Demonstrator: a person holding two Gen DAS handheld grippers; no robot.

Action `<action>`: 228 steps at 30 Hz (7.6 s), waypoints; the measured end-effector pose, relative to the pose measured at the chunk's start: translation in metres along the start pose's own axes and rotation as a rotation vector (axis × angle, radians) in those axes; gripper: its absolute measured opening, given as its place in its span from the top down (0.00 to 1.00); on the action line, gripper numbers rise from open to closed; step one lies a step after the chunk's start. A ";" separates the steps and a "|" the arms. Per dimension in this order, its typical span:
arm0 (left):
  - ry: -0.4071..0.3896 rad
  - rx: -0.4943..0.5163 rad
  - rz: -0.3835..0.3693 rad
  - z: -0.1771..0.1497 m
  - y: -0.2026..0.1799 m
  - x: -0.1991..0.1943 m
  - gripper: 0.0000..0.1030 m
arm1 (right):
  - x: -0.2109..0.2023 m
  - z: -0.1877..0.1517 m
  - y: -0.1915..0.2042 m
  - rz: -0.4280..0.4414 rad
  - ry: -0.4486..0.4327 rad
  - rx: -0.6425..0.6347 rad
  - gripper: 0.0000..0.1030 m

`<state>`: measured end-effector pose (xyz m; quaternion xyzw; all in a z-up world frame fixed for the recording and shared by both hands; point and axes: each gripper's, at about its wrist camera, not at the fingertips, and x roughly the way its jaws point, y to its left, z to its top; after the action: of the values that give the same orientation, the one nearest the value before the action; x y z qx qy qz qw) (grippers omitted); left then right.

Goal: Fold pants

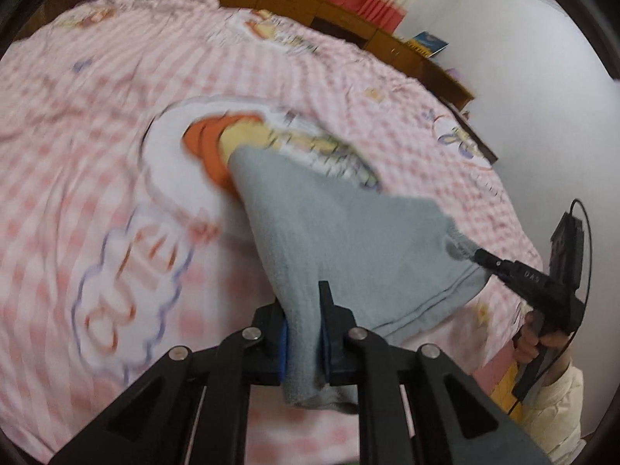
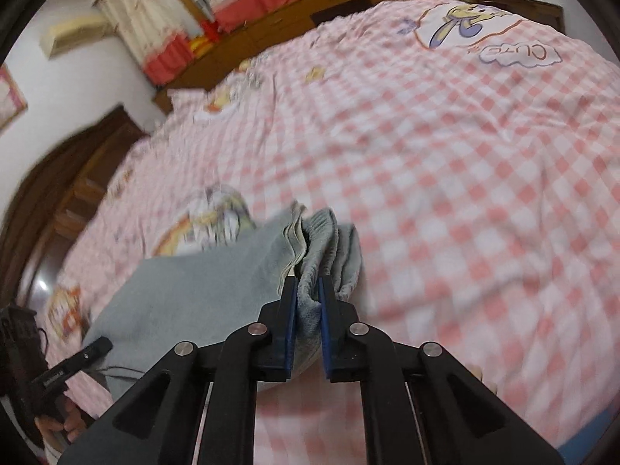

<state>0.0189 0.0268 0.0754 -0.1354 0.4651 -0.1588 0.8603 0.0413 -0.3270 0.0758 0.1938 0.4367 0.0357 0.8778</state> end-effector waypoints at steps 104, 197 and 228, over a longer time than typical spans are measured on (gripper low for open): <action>0.132 0.363 0.034 0.005 -0.236 0.143 0.84 | -0.027 -0.061 -0.043 0.074 -0.108 0.038 0.55; 0.056 0.189 -0.043 0.016 -0.145 0.135 0.74 | 0.035 -0.029 -0.038 0.155 -0.084 0.019 0.80; 0.005 0.184 0.116 0.067 0.033 0.068 0.68 | 0.112 -0.033 0.153 0.161 -0.008 -0.154 0.77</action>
<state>0.1158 0.0351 0.0467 -0.0281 0.4578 -0.1512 0.8757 0.1011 -0.1495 0.0301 0.1605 0.4121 0.1389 0.8860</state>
